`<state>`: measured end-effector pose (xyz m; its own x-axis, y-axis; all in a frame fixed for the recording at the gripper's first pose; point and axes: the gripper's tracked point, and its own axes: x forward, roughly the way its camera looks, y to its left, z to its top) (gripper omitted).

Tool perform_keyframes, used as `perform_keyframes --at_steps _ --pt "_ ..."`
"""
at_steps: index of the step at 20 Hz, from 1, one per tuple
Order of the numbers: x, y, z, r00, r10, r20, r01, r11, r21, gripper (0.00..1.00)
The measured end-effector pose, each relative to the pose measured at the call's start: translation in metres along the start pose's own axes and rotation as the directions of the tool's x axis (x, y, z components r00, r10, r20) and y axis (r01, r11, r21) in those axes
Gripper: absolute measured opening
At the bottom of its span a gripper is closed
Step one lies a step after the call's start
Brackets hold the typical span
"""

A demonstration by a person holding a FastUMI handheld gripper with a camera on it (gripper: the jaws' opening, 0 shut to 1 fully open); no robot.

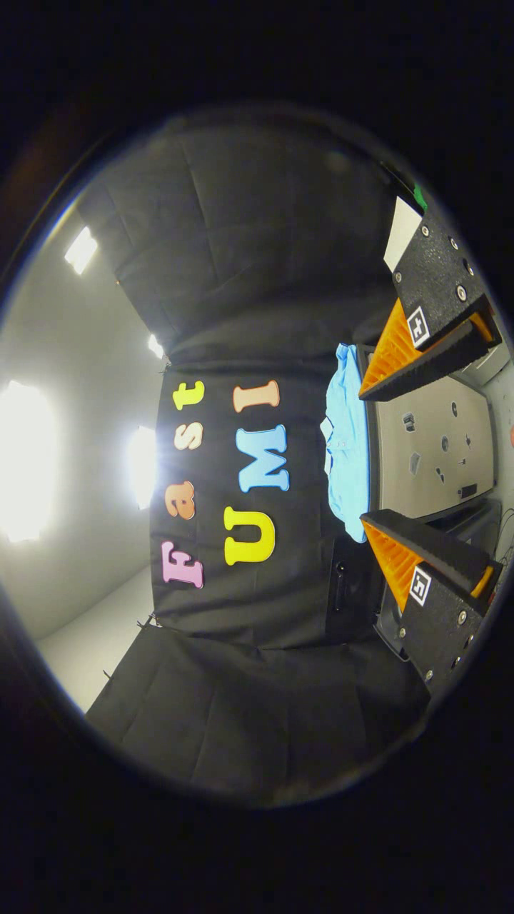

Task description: Put the clothes into the washing machine and then close the washing machine lid.

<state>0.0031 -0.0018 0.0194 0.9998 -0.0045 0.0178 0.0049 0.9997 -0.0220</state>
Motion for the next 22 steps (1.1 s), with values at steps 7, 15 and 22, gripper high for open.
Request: perform_keyframes --at_steps 7,15,22 --pt "0.047 0.001 0.017 1.0 0.026 0.008 -0.026 1.0 -0.006 0.95" --pt "0.113 -0.004 0.024 0.999 0.039 -0.02 -0.039 0.999 0.009 0.95" --pt "0.169 -0.014 0.024 0.998 0.041 -0.05 -0.04 0.999 0.037 0.95"
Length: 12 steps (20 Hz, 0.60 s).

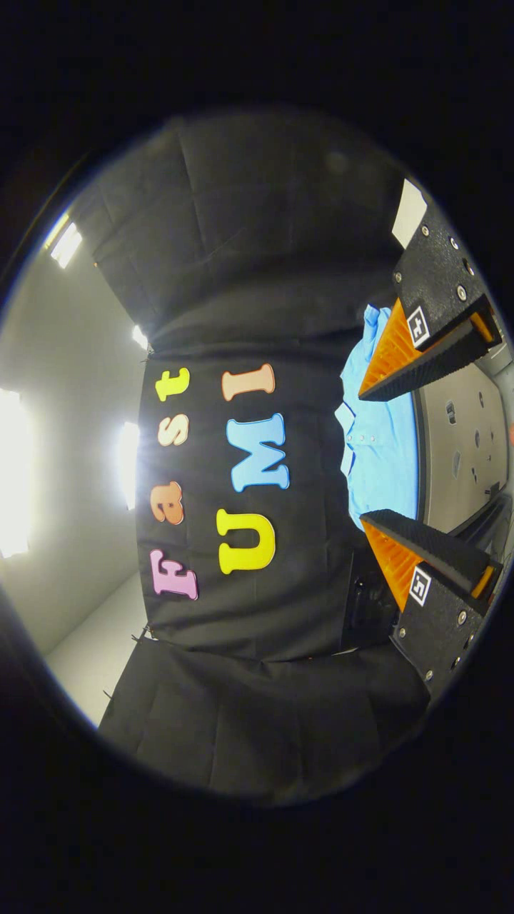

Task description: Put the clothes into the washing machine and then close the washing machine lid.

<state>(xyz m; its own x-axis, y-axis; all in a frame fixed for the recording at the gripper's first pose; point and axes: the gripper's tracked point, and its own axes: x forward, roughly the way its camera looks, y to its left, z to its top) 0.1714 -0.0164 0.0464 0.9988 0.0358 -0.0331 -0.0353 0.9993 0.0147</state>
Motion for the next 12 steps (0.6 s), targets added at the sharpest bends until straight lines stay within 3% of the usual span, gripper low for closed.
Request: perform_keyframes --at_steps 12 --pt "0.087 -0.021 -0.014 0.994 -0.002 -0.107 0.002 1.0 0.007 0.95"
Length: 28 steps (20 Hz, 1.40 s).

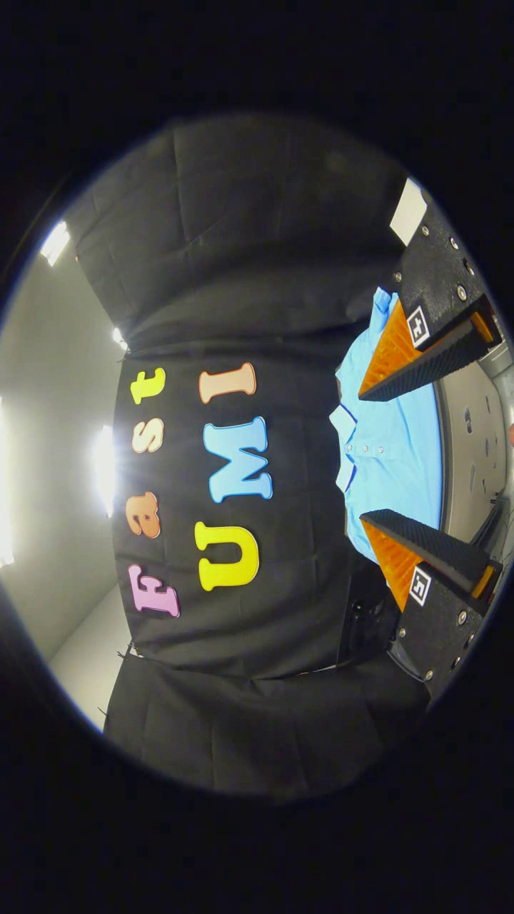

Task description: Put the clothes into the washing machine and then close the washing machine lid.

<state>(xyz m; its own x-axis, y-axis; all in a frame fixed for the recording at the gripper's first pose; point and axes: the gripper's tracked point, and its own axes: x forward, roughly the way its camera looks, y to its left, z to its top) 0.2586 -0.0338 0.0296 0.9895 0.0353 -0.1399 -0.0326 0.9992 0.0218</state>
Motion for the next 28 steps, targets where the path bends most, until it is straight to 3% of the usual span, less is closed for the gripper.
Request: perform_keyframes --at_steps 13,28 --pt "0.102 -0.017 -0.033 0.985 0.047 -0.163 -0.047 0.999 0.006 0.95" --pt "0.187 -0.018 -0.086 0.909 0.073 -0.41 -0.08 0.997 0.0 0.95"
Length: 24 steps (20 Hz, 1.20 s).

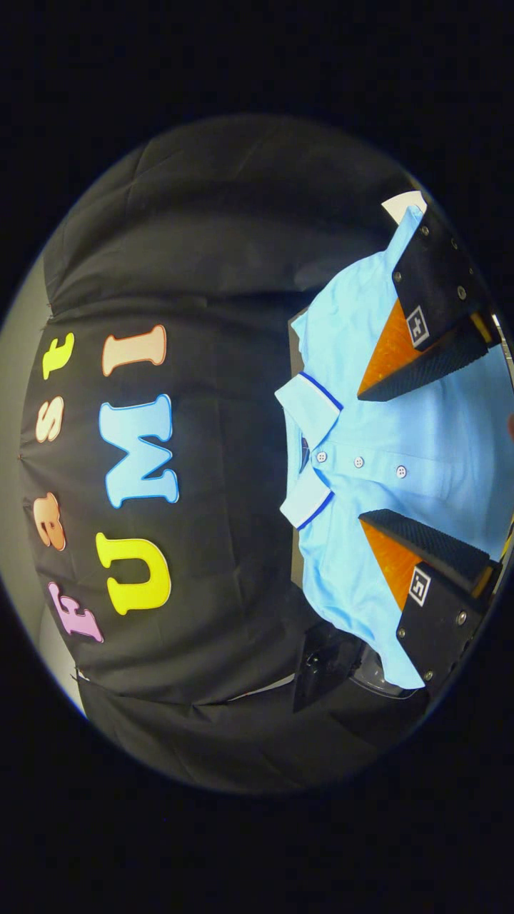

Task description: Put the clothes into the washing machine and then close the washing machine lid.

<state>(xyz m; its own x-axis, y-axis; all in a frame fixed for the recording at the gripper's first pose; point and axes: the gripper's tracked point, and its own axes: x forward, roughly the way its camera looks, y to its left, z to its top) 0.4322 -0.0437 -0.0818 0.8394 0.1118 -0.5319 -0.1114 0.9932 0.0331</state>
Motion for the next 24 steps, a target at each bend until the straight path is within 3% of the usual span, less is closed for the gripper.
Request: perform_keyframes --at_steps 14,16,17,19,20,21,24 --pt "0.023 0.006 -0.021 0.986 0.054 -0.156 -0.069 0.994 -0.089 0.93" --pt "0.023 0.009 -0.02 0.984 0.064 -0.165 -0.078 0.994 -0.081 0.79" --pt "0.023 0.01 -0.02 0.985 0.066 -0.162 -0.079 0.994 -0.077 0.66" --pt "0.021 0.012 -0.02 0.985 0.071 -0.155 -0.082 0.994 -0.067 0.46" --pt "0.021 0.012 -0.021 0.985 0.079 -0.151 -0.088 0.994 -0.057 0.42" --pt "0.02 0.012 -0.021 0.985 0.088 -0.151 -0.095 0.995 -0.043 0.29" --pt "0.019 0.013 -0.02 0.984 0.104 -0.145 -0.109 0.994 -0.028 0.12"
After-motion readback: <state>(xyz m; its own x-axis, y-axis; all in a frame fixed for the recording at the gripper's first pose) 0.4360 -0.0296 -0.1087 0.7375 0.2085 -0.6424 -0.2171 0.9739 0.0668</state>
